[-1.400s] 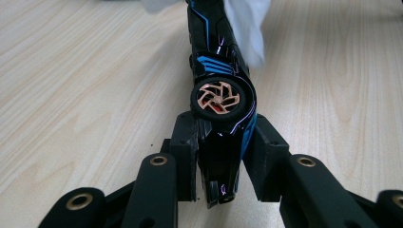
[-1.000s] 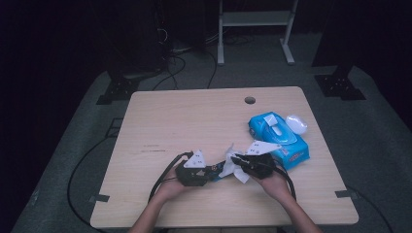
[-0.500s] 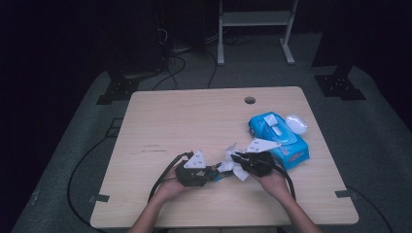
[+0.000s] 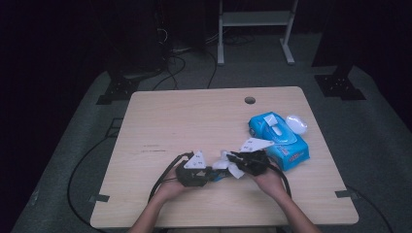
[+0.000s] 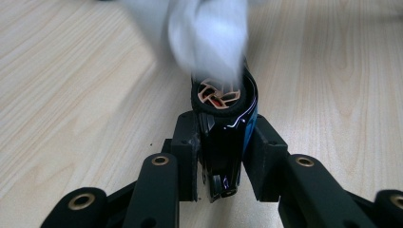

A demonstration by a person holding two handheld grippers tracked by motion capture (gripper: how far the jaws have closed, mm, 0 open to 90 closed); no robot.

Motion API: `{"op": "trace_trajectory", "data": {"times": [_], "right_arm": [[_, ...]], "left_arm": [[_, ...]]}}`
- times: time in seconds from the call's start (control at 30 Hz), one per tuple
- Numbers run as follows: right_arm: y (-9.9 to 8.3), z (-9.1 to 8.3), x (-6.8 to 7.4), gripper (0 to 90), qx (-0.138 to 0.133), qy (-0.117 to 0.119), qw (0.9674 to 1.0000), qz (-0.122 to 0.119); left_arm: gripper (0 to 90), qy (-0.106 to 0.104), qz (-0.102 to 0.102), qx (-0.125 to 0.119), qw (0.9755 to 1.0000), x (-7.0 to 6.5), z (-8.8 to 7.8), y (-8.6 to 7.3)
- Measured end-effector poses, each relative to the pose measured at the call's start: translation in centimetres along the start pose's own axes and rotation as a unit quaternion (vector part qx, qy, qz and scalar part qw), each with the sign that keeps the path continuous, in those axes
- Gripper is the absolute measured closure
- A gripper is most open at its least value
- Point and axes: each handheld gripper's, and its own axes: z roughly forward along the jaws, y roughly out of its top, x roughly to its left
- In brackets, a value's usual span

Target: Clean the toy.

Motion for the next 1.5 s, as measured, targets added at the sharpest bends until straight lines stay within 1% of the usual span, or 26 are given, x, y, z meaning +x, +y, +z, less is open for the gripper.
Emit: {"op": "trace_trajectory", "data": {"times": [0.03,0.1,0.17,0.23,0.27,0.3,0.33,0.37,0.4,0.43,0.5,0.57,0.63,0.67,0.8,0.83,0.87,0.93,1.03,1.1,1.17,1.2,1.33,1.4,1.47,1.5], "right_arm": [[-0.3,-0.4,-0.7,82.8,0.002,-0.006,1.0000,0.008],[-0.8,-1.1,-1.6,82.9,0.006,-0.029,0.9995,0.012],[-1.2,-1.5,-2.2,82.9,0.003,-0.030,0.9993,0.023],[-1.3,-1.4,-1.9,82.9,-0.005,-0.025,0.9993,0.026],[-1.2,-1.2,-1.5,82.8,-0.010,-0.010,0.9995,0.028],[-1.1,-0.9,-1.0,82.8,-0.011,-0.002,0.9996,0.025],[-0.9,-0.6,-0.5,82.8,-0.011,-0.002,0.9998,0.014],[-0.8,-0.4,-0.3,82.8,-0.011,-0.003,0.9999,0.006],[-0.7,-0.4,-0.3,82.8,-0.010,0.000,0.9999,0.005],[-0.8,-0.6,-0.5,82.8,-0.008,-0.003,0.9999,0.006],[-1.0,-1.2,-1.2,82.8,-0.003,-0.019,0.9998,0.005],[-1.6,-2.1,-2.5,82.8,-0.002,-0.027,0.9993,0.025],[-2.0,-2.6,-3.0,82.9,0.004,-0.042,0.9988,0.026],[-2.1,-2.7,-3.1,82.9,0.002,-0.037,0.9988,0.032],[-1.9,-2.2,-2.1,82.8,-0.002,-0.023,0.9994,0.024],[-1.8,-2.1,-2.0,82.8,-0.002,-0.023,0.9996,0.014],[-1.7,-2.1,-1.9,82.8,0.000,-0.022,0.9997,0.012],[-1.8,-2.4,-2.2,82.8,-0.001,-0.021,0.9997,0.015],[-2.4,-2.9,-2.8,82.8,0.009,-0.036,0.9992,0.016],[-2.6,-2.9,-2.9,82.8,0.009,-0.033,0.9991,0.024],[-2.2,-2.6,-2.6,82.8,0.003,-0.028,0.9993,0.024],[-1.9,-2.3,-2.3,82.8,-0.002,-0.017,0.9996,0.023],[-1.0,-1.0,-1.2,82.8,-0.003,-0.008,1.0000,0.005],[-1.1,-1.1,-1.4,82.8,-0.004,-0.006,0.9999,0.011],[-1.2,-1.5,-1.9,82.8,-0.001,-0.020,0.9998,0.011],[-1.3,-1.6,-2.2,82.8,0.001,-0.023,0.9996,0.016]], "left_arm": [[68.0,0.000,-0.001,0.000,1.0000,0.0,0.0,0.0],[68.0,0.000,0.001,0.001,1.0000,0.0,0.0,0.0],[67.9,0.001,0.001,0.002,1.0000,0.0,0.1,0.1],[67.8,0.001,0.000,0.002,1.0000,0.0,0.1,0.1],[67.8,0.000,-0.002,0.001,1.0000,0.1,0.1,0.1],[67.8,0.001,-0.003,-0.001,1.0000,0.1,0.1,0.1],[67.8,0.000,-0.003,-0.001,1.0000,0.1,0.1,0.0],[67.9,0.000,-0.002,0.000,1.0000,0.1,0.0,0.0],[67.9,0.000,-0.002,0.000,1.0000,0.1,0.0,0.0],[67.9,0.000,0.000,0.000,1.0000,0.1,0.0,0.0],[67.9,0.000,0.001,-0.001,1.0000,0.2,0.0,0.0],[68.2,0.002,0.002,0.001,1.0000,0.2,0.0,0.0],[68.6,0.002,0.002,0.003,1.0000,0.2,0.0,0.0],[68.6,0.003,0.003,0.004,1.0000,0.3,0.0,0.1],[68.6,0.003,0.001,0.004,1.0000,0.3,0.0,0.1],[68.6,0.002,0.002,0.004,1.0000,0.3,0.0,0.1],[68.7,0.002,0.002,0.004,1.0000,0.3,0.0,0.1],[68.7,0.002,0.001,0.004,1.0000,0.3,0.1,0.1],[68.9,0.002,0.001,0.004,1.0000,0.3,0.0,0.0],[68.9,0.002,0.003,0.006,1.0000,0.4,0.0,0.1],[68.7,0.007,0.001,0.007,1.0000,0.5,-0.1,0.1],[68.8,0.010,0.002,0.007,0.9999,0.6,-0.2,0.0],[68.8,0.015,-0.001,0.008,0.9999,1.0,-0.5,-0.3],[68.9,0.013,-0.002,0.005,0.9999,1.1,-0.5,-0.4],[68.9,0.012,-0.002,0.005,0.9999,1.1,-0.5,-0.4],[68.9,0.012,-0.001,0.004,0.9999,1.1,-0.5,-0.4]]}}
